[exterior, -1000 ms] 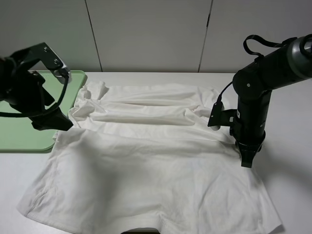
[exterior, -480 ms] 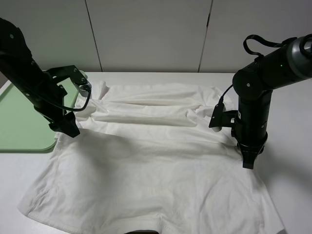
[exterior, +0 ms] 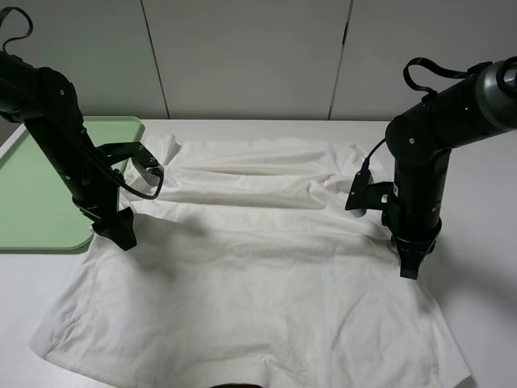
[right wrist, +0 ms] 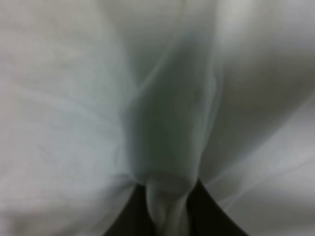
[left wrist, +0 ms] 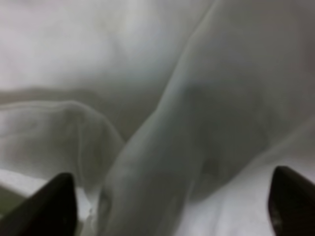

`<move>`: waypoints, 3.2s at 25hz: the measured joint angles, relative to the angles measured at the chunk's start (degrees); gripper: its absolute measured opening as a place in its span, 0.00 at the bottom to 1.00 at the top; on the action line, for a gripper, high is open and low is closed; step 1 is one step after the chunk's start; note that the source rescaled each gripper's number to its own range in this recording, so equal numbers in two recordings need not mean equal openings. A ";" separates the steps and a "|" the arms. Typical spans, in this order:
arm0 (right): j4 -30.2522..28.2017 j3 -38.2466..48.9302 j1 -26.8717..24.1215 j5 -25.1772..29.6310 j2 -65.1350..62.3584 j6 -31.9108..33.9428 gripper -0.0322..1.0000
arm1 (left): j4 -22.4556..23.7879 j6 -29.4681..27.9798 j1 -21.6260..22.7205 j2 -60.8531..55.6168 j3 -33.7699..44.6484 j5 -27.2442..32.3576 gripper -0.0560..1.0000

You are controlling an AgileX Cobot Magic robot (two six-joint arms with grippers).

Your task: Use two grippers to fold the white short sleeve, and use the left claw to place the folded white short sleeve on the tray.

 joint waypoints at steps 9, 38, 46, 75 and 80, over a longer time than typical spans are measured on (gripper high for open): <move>-0.05 0.00 0.00 -1.19 0.00 0.00 0.06 | 0.00 0.00 0.00 0.17 -0.19 2.89 0.14; -12.86 0.05 0.00 -8.98 -36.59 7.01 0.06 | -5.64 0.75 -0.32 -36.58 -0.19 0.57 0.07; -12.76 0.05 0.00 -8.69 -64.65 1.14 0.06 | 0.63 0.32 -11.07 -56.91 -0.19 0.72 0.07; -28.01 -16.96 -3.05 -5.26 -12.45 10.62 0.06 | 41.37 -17.03 -12.67 -10.74 -12.17 -0.73 0.06; -31.78 -16.96 -3.18 -6.60 -10.06 11.65 0.06 | 48.53 -23.80 -12.48 -10.05 -12.17 -7.18 0.06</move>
